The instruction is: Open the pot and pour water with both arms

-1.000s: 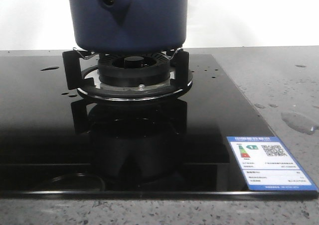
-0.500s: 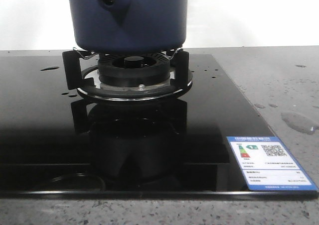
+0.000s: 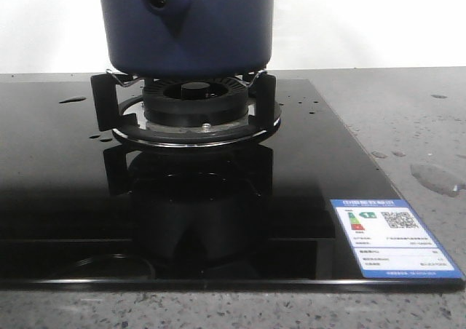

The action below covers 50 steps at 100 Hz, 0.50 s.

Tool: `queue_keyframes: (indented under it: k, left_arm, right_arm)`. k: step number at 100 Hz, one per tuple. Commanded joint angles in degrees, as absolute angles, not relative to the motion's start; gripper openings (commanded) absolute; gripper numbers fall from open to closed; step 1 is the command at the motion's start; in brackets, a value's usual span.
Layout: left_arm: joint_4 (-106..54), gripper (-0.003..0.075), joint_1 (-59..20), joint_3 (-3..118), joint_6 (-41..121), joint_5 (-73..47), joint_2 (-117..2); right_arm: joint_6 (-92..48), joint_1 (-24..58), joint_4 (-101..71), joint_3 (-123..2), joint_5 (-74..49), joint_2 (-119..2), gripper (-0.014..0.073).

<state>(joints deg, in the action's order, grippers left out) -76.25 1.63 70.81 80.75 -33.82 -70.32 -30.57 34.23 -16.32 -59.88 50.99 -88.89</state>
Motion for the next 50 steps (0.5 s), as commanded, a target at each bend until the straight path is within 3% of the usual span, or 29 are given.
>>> queue_keyframes:
  k: [1, 24, 37, 50]
  left_arm:
    - [-81.8, 0.0357, 1.72, 72.97, 80.67, -32.78, -68.3]
    - [-84.0, 0.0357, 1.72, 72.97, 80.67, -36.84, -68.3]
    - [-84.48, 0.0357, 1.72, 72.97, 80.67, -40.56, -68.3]
    - [-86.04, 0.0357, 1.72, 72.97, 80.67, -43.22, -68.3]
  right_arm:
    - [-33.79, 34.03, -19.32, -64.39, 45.0, -84.87, -0.0055]
    - [-46.24, 27.74, -40.57, -75.28, 11.01, -81.22, -0.0055]
    - [-45.63, 18.48, -45.9, -80.58, -9.91, -79.65, -0.0043]
    - [-35.55, 8.83, -44.4, -84.53, -28.19, -79.49, -0.0043]
